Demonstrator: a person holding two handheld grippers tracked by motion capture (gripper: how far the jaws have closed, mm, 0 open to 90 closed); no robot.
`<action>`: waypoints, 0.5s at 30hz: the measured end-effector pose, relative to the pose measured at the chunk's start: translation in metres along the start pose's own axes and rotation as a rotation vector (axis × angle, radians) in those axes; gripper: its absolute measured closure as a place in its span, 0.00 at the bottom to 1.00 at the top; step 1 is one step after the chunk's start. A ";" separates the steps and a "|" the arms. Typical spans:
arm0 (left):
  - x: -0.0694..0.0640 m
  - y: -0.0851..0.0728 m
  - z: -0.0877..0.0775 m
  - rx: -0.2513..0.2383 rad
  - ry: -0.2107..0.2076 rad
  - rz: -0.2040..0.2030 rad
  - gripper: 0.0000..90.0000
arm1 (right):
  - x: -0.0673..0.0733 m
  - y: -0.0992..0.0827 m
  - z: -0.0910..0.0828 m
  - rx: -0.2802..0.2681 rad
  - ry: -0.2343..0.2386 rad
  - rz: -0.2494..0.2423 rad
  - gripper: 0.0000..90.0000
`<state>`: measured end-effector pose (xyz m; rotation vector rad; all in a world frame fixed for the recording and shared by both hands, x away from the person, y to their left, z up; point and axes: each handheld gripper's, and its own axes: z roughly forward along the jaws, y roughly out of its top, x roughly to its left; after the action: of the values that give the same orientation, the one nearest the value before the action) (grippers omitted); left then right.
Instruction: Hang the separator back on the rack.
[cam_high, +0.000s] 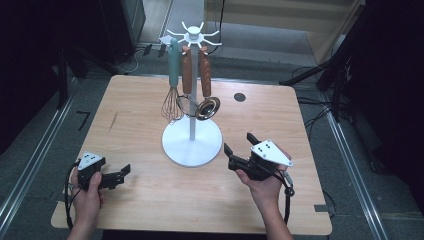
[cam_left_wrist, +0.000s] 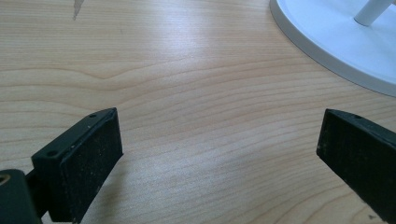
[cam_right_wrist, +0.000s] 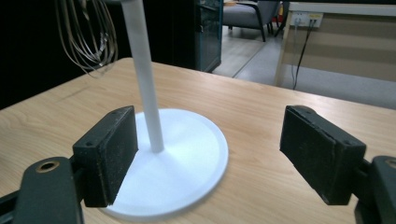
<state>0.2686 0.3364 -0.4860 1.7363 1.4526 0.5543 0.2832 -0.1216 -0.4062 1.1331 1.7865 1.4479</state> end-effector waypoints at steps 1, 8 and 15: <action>0.000 0.000 0.000 0.002 0.000 0.000 0.00 | -0.002 -0.003 -0.001 0.005 -0.005 0.001 0.22; 0.000 0.000 0.000 0.001 0.003 0.000 0.00 | -0.018 -0.025 -0.010 0.034 -0.036 0.014 0.23; 0.000 0.000 0.000 -0.001 0.004 0.007 0.00 | -0.035 -0.046 -0.019 0.057 -0.067 0.038 0.23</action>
<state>0.2684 0.3360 -0.4860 1.7405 1.4490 0.5621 0.2721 -0.1644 -0.4485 1.2359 1.7794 1.3721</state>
